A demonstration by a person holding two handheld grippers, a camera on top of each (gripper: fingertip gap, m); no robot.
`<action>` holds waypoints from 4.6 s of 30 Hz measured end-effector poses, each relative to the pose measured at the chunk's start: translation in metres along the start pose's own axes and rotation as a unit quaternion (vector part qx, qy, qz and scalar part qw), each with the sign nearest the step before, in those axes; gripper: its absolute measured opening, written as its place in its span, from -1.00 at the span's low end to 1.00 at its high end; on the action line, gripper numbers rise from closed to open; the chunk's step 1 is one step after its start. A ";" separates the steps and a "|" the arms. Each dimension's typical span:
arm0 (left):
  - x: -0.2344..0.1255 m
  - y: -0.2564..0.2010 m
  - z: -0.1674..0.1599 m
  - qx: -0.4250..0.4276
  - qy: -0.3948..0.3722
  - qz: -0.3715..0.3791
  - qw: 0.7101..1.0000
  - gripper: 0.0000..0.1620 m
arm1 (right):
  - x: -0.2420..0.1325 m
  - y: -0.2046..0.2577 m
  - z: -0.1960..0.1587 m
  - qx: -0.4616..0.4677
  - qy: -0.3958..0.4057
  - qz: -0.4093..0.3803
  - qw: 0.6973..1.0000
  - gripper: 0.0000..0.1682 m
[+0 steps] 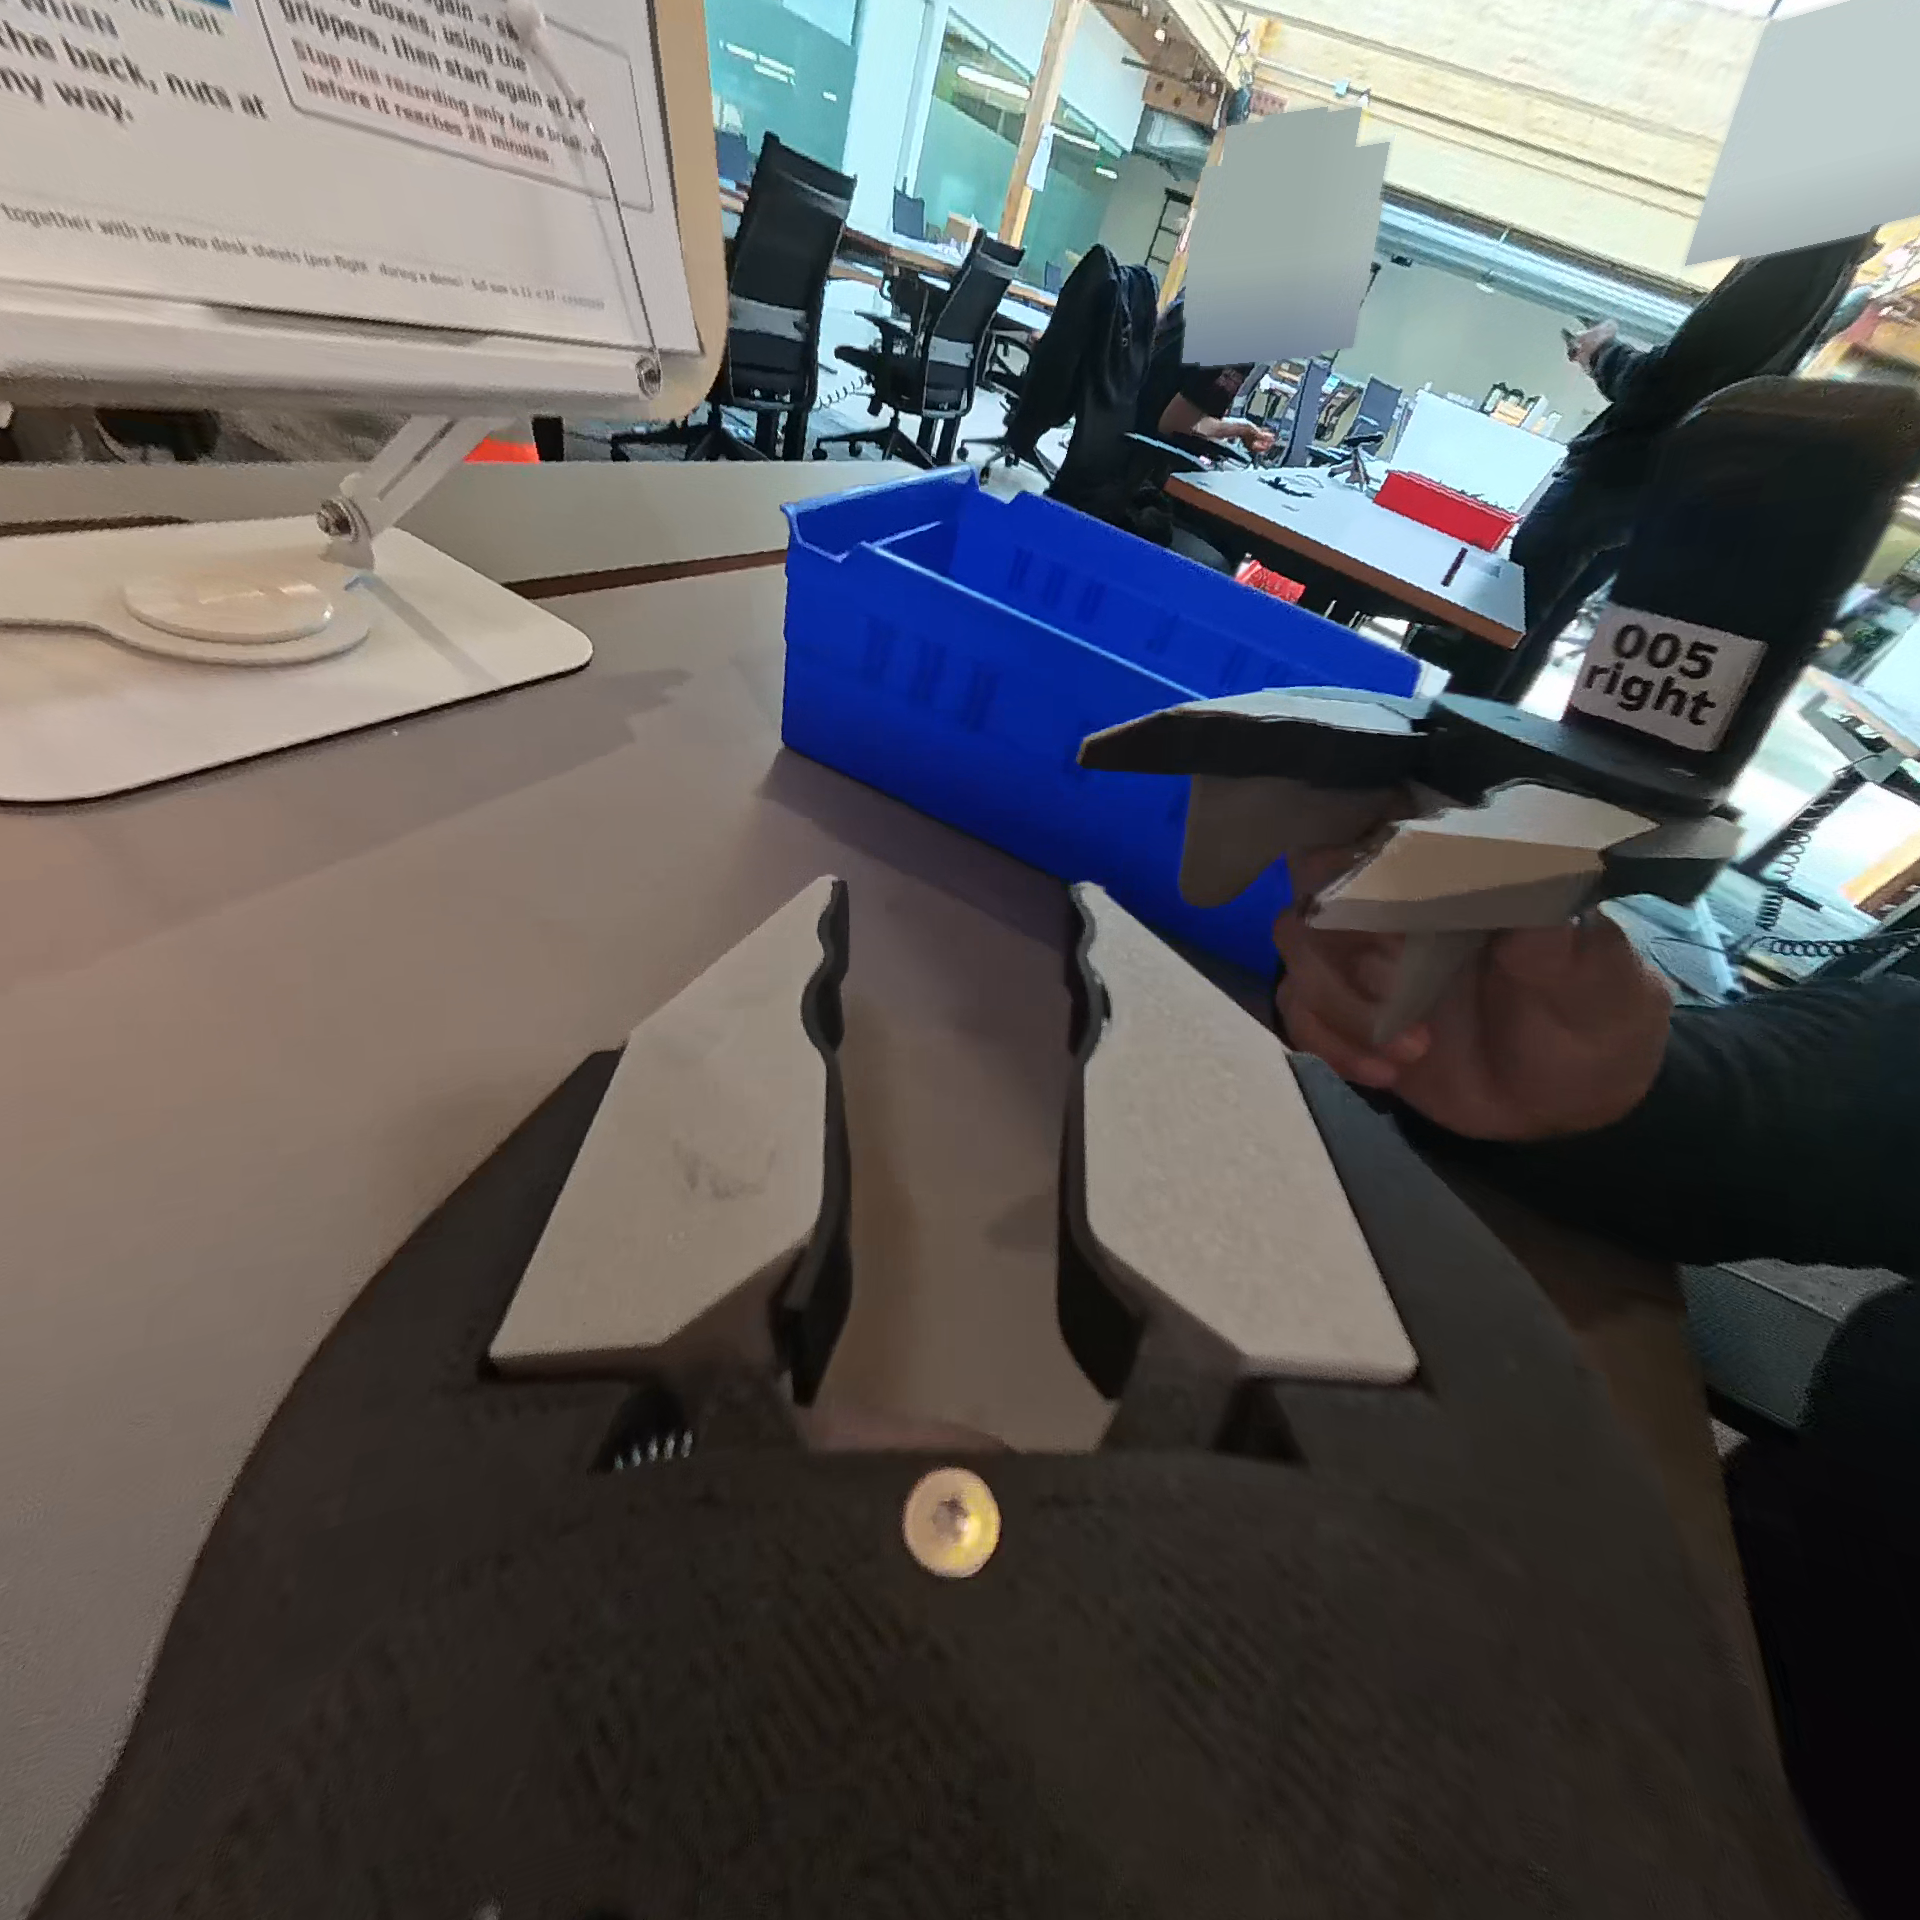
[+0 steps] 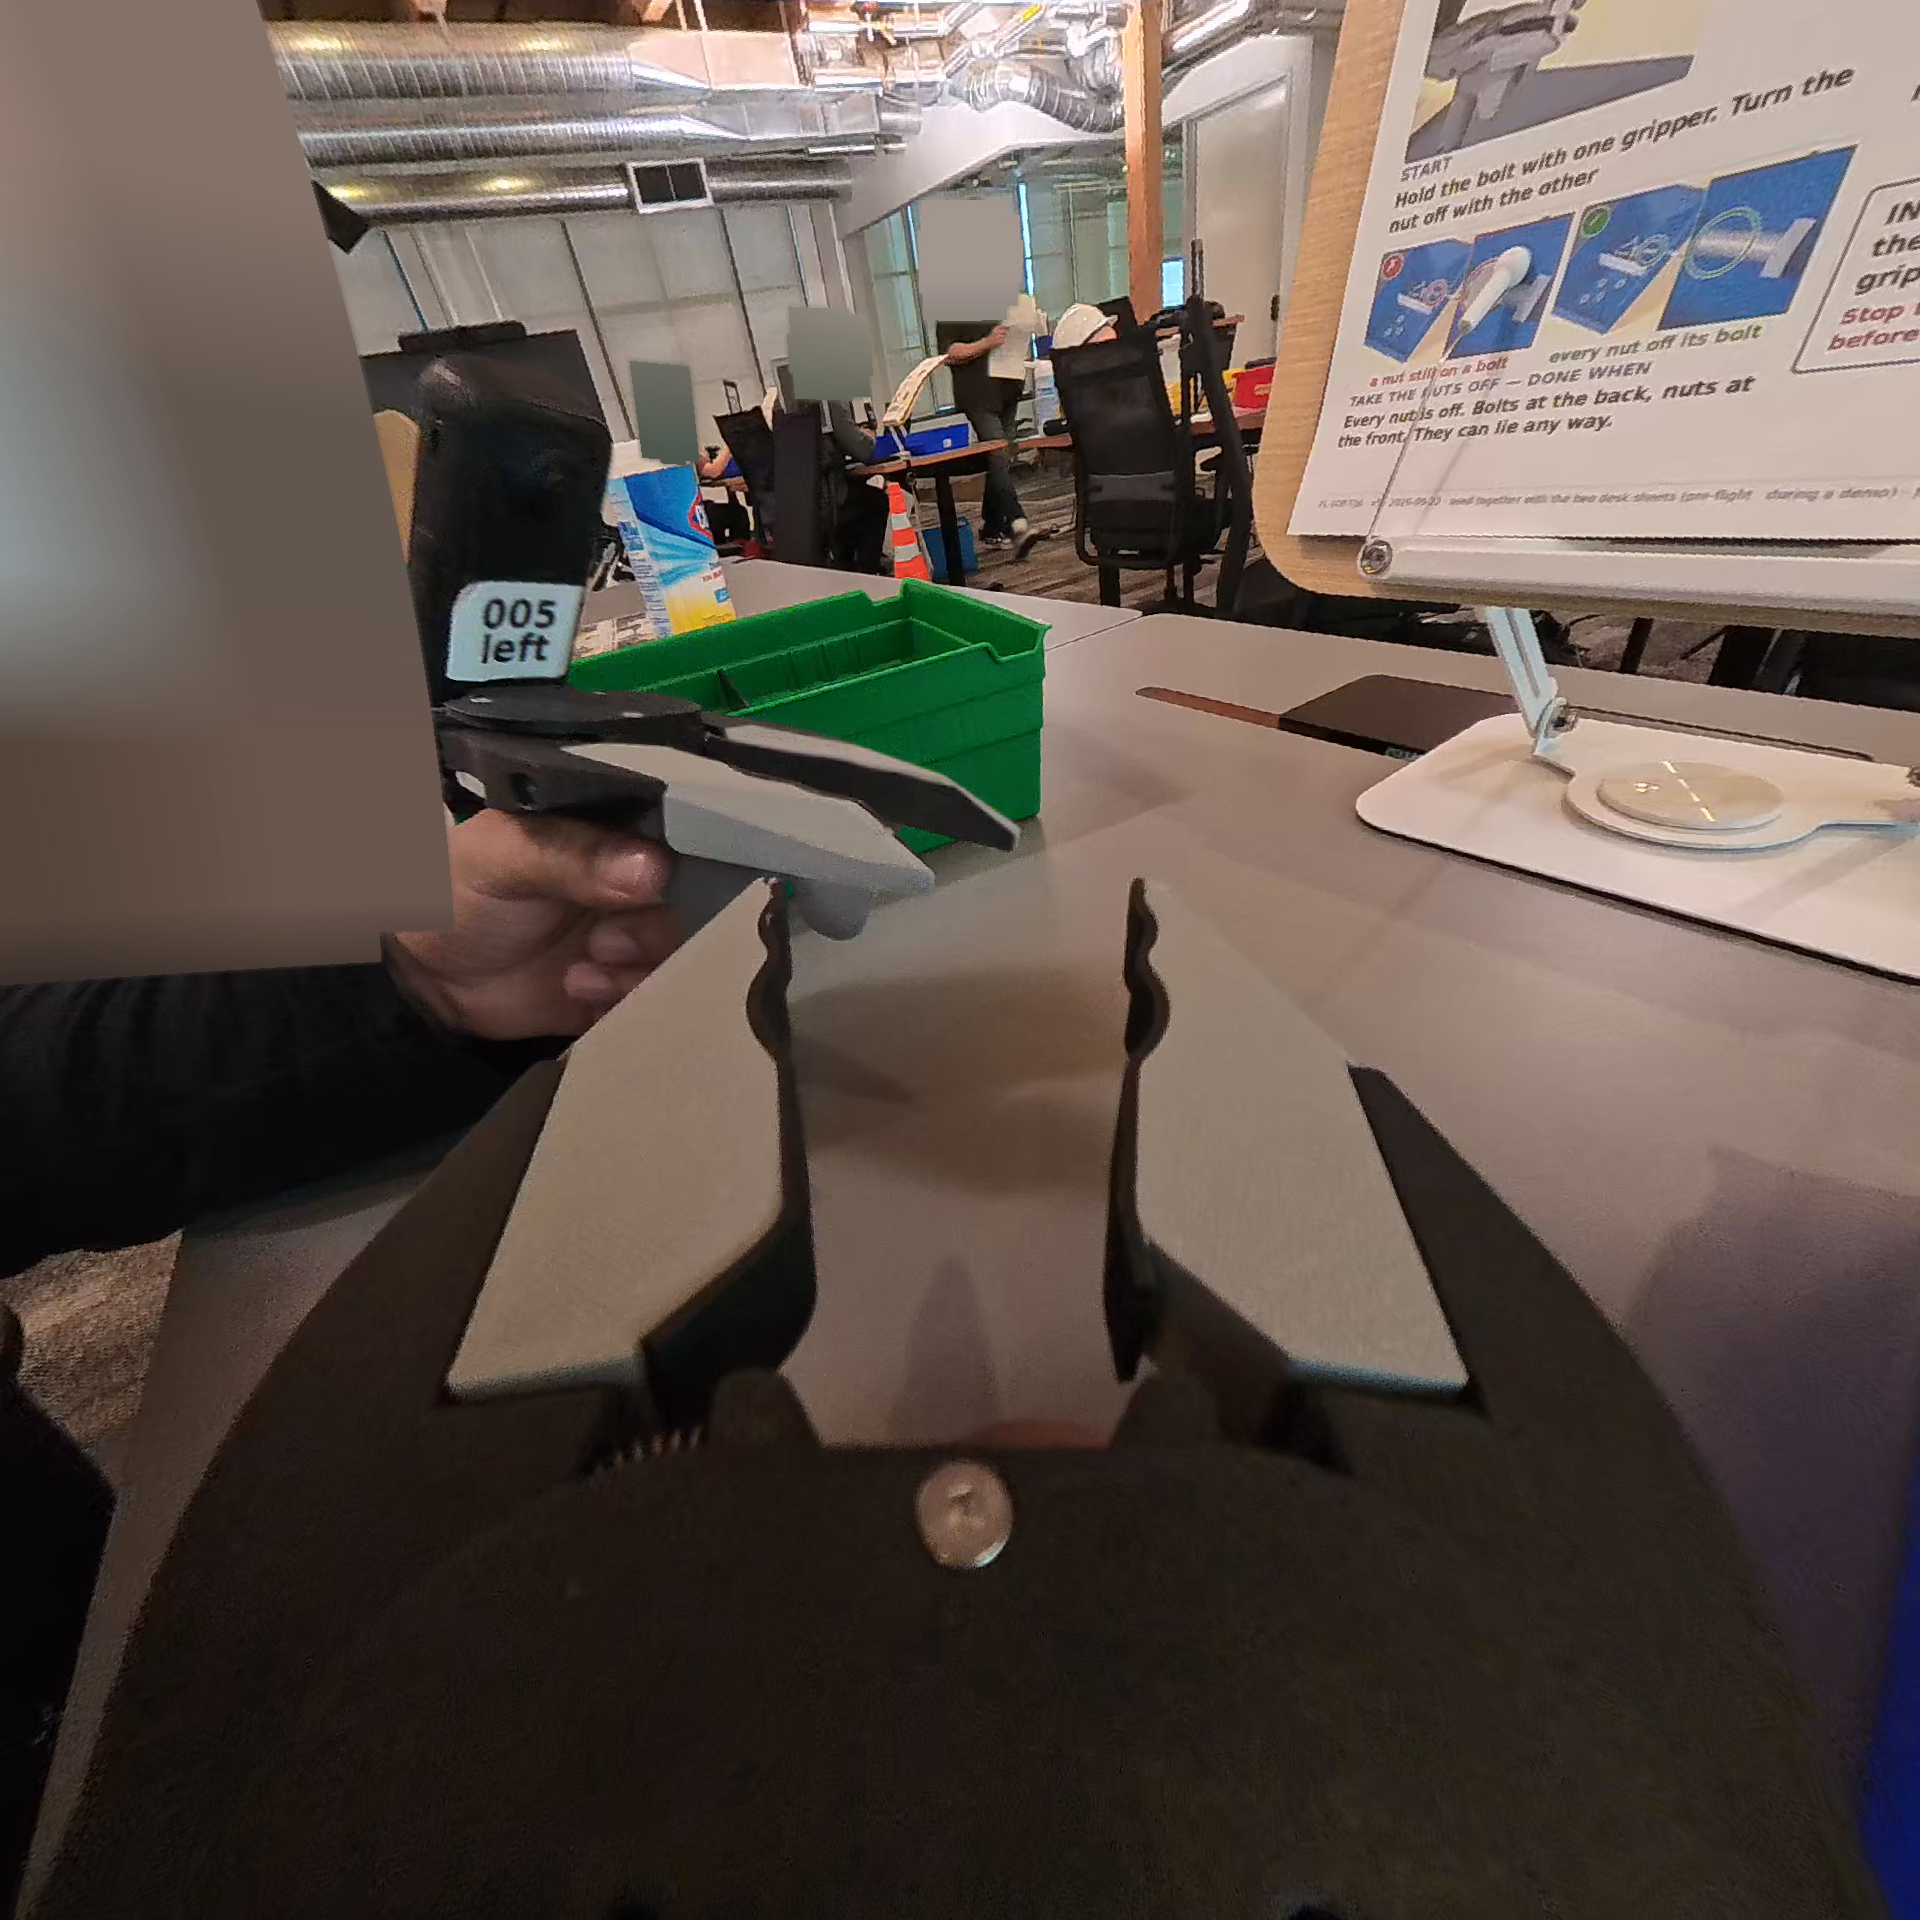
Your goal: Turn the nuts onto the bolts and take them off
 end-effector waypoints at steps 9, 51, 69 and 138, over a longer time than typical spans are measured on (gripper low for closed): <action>0.004 0.015 -0.010 -0.071 0.014 -0.023 0.997 -0.50 | 0.006 -0.002 -0.009 -0.025 0.014 -0.005 1.000 -0.28; -0.165 -0.034 0.002 0.074 0.086 0.266 0.957 -0.24 | 0.010 -0.014 -0.018 -0.070 0.015 -0.084 0.994 -0.35; -0.226 0.036 0.042 0.076 0.433 0.281 0.853 -0.96 | 0.001 0.013 -0.018 -0.068 0.037 0.020 0.997 -0.36; -0.081 0.179 -0.005 -0.067 0.471 0.184 0.860 -0.62 | 0.004 0.010 -0.025 -0.026 0.053 0.032 0.998 -0.41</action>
Point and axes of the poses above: each gripper's, where its closed fingertips meet, x out along the fingers, z out of its top, y = z × x across the jaws, the point moved 7 cm from there along -x, back along the fingers, and after that the axes turned 4 degrees about -z, right-handed, at the moved point
